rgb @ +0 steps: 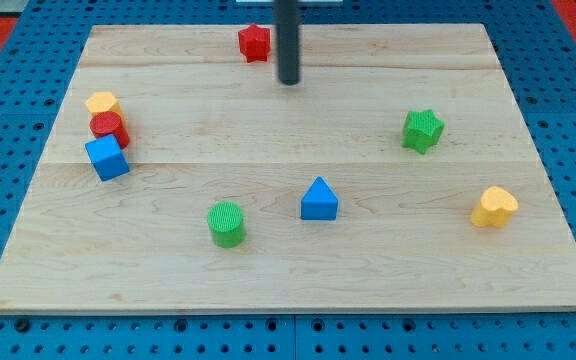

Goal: Push red star towards yellow hexagon

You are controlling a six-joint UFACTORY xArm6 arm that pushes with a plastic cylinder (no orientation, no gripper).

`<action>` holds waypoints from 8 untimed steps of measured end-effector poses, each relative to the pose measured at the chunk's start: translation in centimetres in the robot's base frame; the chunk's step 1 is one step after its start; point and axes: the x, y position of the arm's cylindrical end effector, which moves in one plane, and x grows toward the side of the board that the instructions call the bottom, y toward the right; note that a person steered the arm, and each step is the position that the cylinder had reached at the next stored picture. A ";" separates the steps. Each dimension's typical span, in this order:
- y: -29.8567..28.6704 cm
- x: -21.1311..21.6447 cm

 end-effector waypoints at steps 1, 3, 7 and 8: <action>0.1 -2.9; -3.0 -8.1; -8.0 -5.5; -10.7 -4.4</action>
